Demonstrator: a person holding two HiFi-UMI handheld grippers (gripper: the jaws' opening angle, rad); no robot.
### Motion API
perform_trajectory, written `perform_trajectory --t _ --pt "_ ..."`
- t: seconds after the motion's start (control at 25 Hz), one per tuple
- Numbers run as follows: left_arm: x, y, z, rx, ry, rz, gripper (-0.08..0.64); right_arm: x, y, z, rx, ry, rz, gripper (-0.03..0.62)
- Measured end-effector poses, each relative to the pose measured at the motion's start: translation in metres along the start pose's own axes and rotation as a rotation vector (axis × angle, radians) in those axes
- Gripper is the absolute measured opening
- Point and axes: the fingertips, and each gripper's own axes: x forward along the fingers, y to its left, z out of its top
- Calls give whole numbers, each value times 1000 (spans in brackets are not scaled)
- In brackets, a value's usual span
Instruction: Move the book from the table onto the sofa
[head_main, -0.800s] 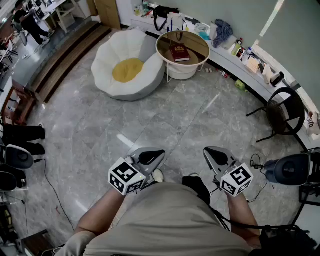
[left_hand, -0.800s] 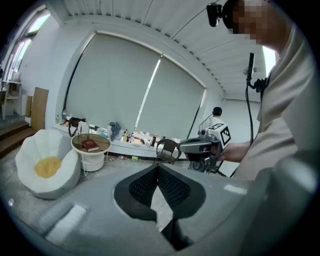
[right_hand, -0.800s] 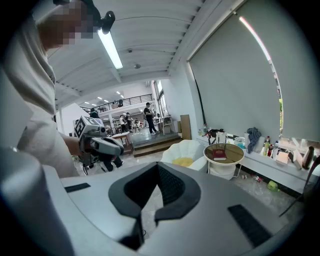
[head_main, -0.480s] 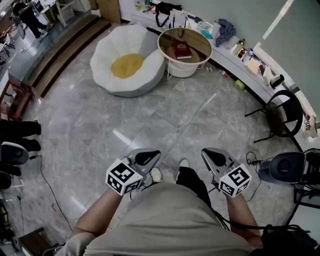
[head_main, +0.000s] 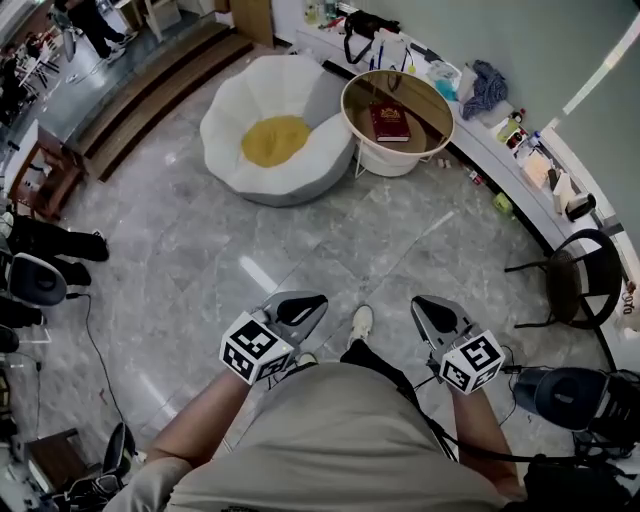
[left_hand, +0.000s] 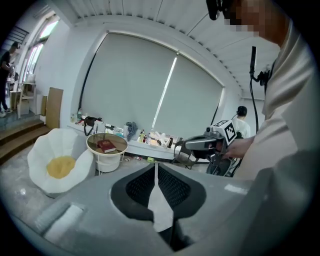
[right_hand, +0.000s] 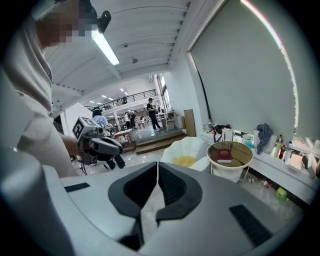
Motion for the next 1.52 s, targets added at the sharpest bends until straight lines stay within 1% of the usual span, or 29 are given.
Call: perform_trajectory --t 0.12,0.2,0.28,0.36,0.48,0.6,0.68,0.84,0.92,1.04,1.2,1.28,1.4,1.52 --pt "34 21 28 -7 -3 44 14 15 -43 17 -27 4 46 20" --pt "55 34 44 -17 -5 68 43 23 -69 22 -33 18 74 49" --pt "75 45 57 -26 -8 77 93 33 -96 23 -35 36 94 92" --pt "93 56 69 -29 1 82 119 44 -121 24 -11 44 100 95" --pt "110 72 79 -42 12 95 126 59 -149 26 23 40 79 95" --pt "125 99 87 -82 5 107 126 80 -178 29 51 31 49 95" --pt "138 125 92 -101 1 109 126 99 -197 31 66 37 36 95" --pt "168 191 105 -124 -5 104 126 144 -239 40 55 74 4 95" --pt "183 230 116 -133 -5 91 126 168 -263 50 79 83 -30 95" --pt "204 284 136 -160 5 39 126 207 -293 70 117 103 -91 95" --pt "235 349 156 -140 46 -22 126 265 -333 91 172 105 -159 95" --pt "254 378 162 -150 72 -51 126 293 -355 95 194 107 -181 95" --pt "287 410 164 -185 106 -91 127 327 -390 96 246 121 -196 106" --pt "323 437 158 -225 127 -105 141 355 -427 86 284 147 -197 117"
